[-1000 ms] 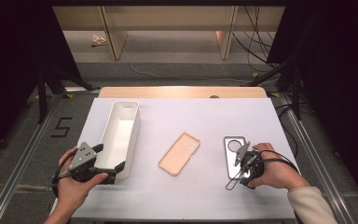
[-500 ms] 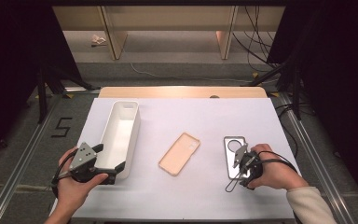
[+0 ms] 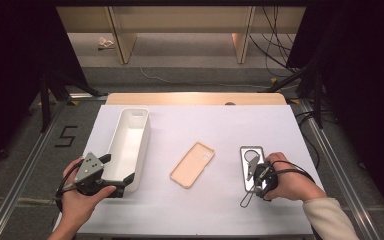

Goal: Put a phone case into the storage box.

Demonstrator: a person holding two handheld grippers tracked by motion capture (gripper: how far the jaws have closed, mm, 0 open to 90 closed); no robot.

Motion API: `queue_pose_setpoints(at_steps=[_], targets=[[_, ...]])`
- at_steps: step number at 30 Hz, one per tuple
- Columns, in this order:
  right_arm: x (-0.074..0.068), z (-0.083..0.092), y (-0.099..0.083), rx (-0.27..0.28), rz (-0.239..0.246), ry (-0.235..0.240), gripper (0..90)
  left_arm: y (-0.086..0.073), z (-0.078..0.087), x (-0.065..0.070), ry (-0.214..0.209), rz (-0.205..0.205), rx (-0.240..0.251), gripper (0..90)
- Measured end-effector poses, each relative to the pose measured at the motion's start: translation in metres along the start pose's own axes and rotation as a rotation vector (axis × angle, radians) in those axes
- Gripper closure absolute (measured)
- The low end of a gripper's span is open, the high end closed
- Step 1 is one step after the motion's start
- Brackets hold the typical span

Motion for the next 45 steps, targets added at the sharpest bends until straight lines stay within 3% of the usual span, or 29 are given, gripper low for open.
queue_pose_setpoints(at_steps=[6, 26, 45], targets=[[0.0005, -0.0065, -0.001, -0.034, 0.022, 0.001, 34.0, 0.0, 0.0, 0.0002, -0.001, 0.0, 0.0, 0.0], [0.0038, -0.0102, 0.0048, -0.051, 0.043, 0.02, 38.1, -0.0001, -0.0004, 0.0005, -0.002, 0.0, 0.0, 0.0], [-0.0043, -0.0087, 0.0057, -0.083, 0.098, 0.076, 64.6, 0.0002, -0.0002, 0.0012, -0.003, 0.002, 0.001, 0.0]])
Point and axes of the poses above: each handheld gripper's, and its own axes: z roughly backward along the jaws, y roughly out of its top, x roughly to its right, the point moved 7 cm from there along -z, roughly forward along the jaws, and after that the axes turned 7 degrees about -z, right-handed, at the moved point
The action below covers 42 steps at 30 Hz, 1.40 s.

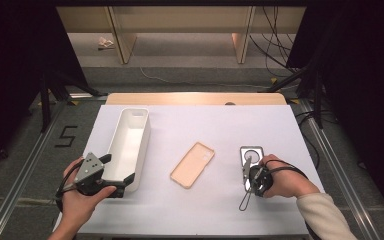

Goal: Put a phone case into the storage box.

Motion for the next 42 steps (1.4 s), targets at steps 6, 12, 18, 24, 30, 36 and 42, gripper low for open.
queue_pose_setpoints(at_steps=[6, 12, 18, 24, 30, 36, 42], targets=[[-0.002, -0.0003, 0.0009, -0.002, 0.01, 0.004, 68.2, 0.0001, 0.0, 0.0003, -0.001, 0.0, 0.001, 0.0], [-0.0038, 0.0, 0.0026, -0.004, 0.016, -0.006, 75.9, 0.0001, 0.0001, 0.0001, -0.001, 0.0, 0.002, 0.0], [-0.0064, -0.0003, 0.0038, -0.014, 0.037, -0.012, 81.6, 0.0004, 0.0002, 0.0003, -0.003, -0.001, 0.003, 0.0], [-0.0081, -0.0002, 0.0038, -0.016, 0.049, 0.002, 87.3, 0.0006, 0.0004, 0.0006, -0.003, -0.001, 0.005, 0.0], [-0.0089, 0.0007, 0.0032, -0.028, 0.049, 0.006, 88.4, 0.0008, 0.0005, 0.0002, -0.001, 0.0, 0.007, 0.0], [-0.0095, 0.0009, 0.0029, -0.024, 0.035, 0.013, 88.7, 0.0009, 0.0003, 0.0003, -0.003, -0.001, 0.007, 0.0], [-0.0092, 0.0005, 0.0032, -0.016, 0.037, 0.01, 88.9, 0.0009, 0.0004, 0.0001, -0.001, 0.0, 0.008, 0.0]])
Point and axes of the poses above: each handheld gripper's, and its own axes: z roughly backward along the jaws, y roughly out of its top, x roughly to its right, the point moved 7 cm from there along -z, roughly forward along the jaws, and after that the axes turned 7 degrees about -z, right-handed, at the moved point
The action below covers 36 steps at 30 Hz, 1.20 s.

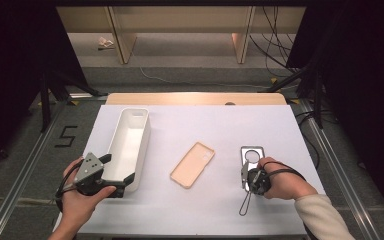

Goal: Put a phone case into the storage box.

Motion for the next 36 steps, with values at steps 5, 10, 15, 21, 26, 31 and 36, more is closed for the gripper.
queue_pose_setpoints(at_steps=[5, 10, 15, 21, 26, 31, 36], targets=[[0.0, 0.0, 0.0, -0.001, 0.0, -0.003, 89.1, 0.0, 0.0, 0.0, 0.0, 0.0, 0.001, 0.0], [0.0, 0.0, 0.0, 0.006, -0.002, -0.006, 89.4, 0.0, 0.0, 0.0, -0.001, 0.0, 0.001, 0.0], [0.0, 0.001, 0.0, 0.024, -0.014, -0.013, 89.6, 0.0, 0.0, 0.0, 0.0, 0.002, 0.001, 0.0], [-0.001, 0.006, 0.002, 0.062, -0.025, -0.002, 89.7, 0.0, 0.0, -0.001, 0.001, 0.001, 0.002, 0.0], [0.0, 0.011, 0.003, 0.104, -0.033, -0.001, 89.8, 0.0, 0.001, -0.001, 0.002, 0.003, 0.003, 0.0], [0.002, 0.016, 0.003, 0.135, -0.044, -0.013, 89.8, 0.001, 0.001, -0.001, 0.002, 0.003, 0.004, 0.0], [0.003, 0.019, 0.004, 0.157, -0.056, -0.023, 89.8, 0.001, 0.001, -0.001, 0.003, 0.005, 0.004, 0.0]])
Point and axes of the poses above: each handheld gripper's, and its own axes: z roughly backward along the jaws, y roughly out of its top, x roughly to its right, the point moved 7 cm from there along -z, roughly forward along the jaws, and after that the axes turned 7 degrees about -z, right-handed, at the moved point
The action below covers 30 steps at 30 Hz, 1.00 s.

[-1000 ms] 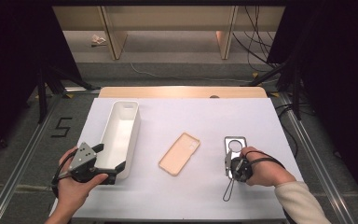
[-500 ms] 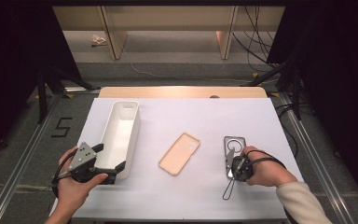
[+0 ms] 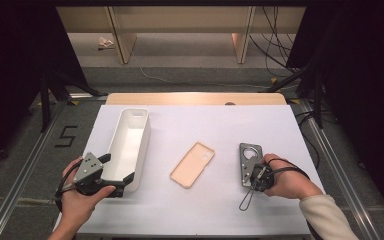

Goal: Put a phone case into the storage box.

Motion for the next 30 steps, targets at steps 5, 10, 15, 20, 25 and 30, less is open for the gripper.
queue_pose_setpoints(at_steps=[5, 10, 15, 20, 25, 30], targets=[[0.001, 0.004, 0.001, 0.022, -0.005, -0.009, 89.8, 0.0, 0.0, 0.0, 0.0, -0.001, 0.001, 0.0], [0.002, 0.006, 0.001, 0.038, -0.014, -0.017, 89.9, 0.001, 0.0, 0.0, 0.001, -0.001, 0.002, 0.0], [0.002, 0.01, 0.002, 0.072, -0.026, -0.034, 89.9, 0.002, -0.001, 0.0, -0.001, -0.003, 0.005, 0.0], [0.002, 0.012, 0.001, 0.113, -0.041, -0.044, 89.9, 0.003, -0.003, 0.0, -0.005, -0.003, 0.008, 0.0], [0.003, 0.016, 0.002, 0.152, -0.059, -0.056, 89.9, 0.003, -0.004, 0.001, -0.008, -0.006, 0.006, 0.0], [0.003, 0.017, 0.005, 0.191, -0.069, -0.058, 89.9, 0.004, -0.004, 0.001, -0.008, -0.011, 0.005, 0.0]])
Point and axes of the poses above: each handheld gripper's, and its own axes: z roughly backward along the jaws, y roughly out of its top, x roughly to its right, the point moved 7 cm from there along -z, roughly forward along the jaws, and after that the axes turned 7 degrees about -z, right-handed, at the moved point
